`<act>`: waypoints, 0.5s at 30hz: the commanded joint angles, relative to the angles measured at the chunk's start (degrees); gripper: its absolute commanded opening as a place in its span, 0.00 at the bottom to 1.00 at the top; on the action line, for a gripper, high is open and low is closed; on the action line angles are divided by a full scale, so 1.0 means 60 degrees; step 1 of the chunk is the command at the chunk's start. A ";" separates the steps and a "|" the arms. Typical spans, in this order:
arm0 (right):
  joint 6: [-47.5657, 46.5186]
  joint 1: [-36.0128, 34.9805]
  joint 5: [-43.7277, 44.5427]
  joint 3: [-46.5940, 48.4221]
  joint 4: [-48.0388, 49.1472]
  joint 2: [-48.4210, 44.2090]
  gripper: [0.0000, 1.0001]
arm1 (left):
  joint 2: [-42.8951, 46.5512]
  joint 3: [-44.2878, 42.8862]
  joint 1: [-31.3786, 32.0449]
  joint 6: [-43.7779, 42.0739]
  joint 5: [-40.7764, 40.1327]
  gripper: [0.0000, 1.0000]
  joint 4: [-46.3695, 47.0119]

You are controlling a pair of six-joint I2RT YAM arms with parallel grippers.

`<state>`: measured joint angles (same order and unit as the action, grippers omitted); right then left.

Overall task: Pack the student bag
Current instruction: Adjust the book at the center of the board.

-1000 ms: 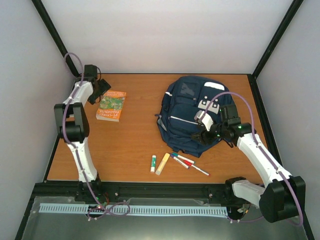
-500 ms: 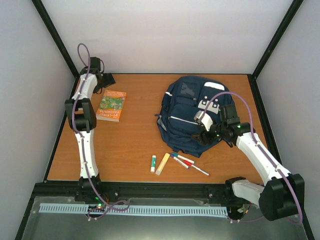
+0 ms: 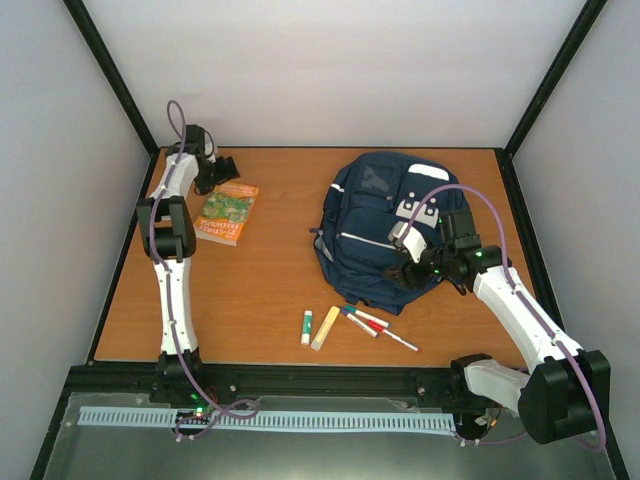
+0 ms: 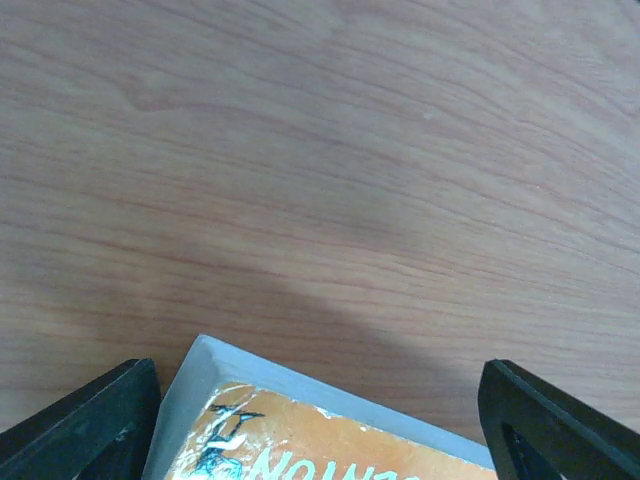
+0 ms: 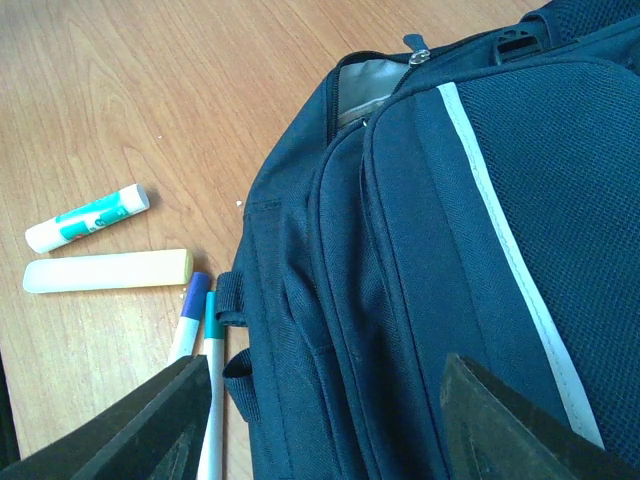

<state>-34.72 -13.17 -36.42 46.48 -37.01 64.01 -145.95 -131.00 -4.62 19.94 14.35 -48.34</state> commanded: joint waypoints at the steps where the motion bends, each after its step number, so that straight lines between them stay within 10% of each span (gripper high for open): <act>1: -0.0194 -0.0033 -0.0018 -0.0067 0.0065 0.0019 0.65 | 0.0012 0.0182 0.0166 -0.0225 0.1753 0.89 0.0271; 15: -0.0307 -0.0039 -0.0050 -0.0027 -0.0025 0.0035 0.65 | 0.0963 0.2520 0.2517 -0.0454 0.2674 0.81 0.0464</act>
<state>-35.57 -13.17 -36.42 46.46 -37.08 64.10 -143.50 -123.79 5.15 17.08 27.73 -43.40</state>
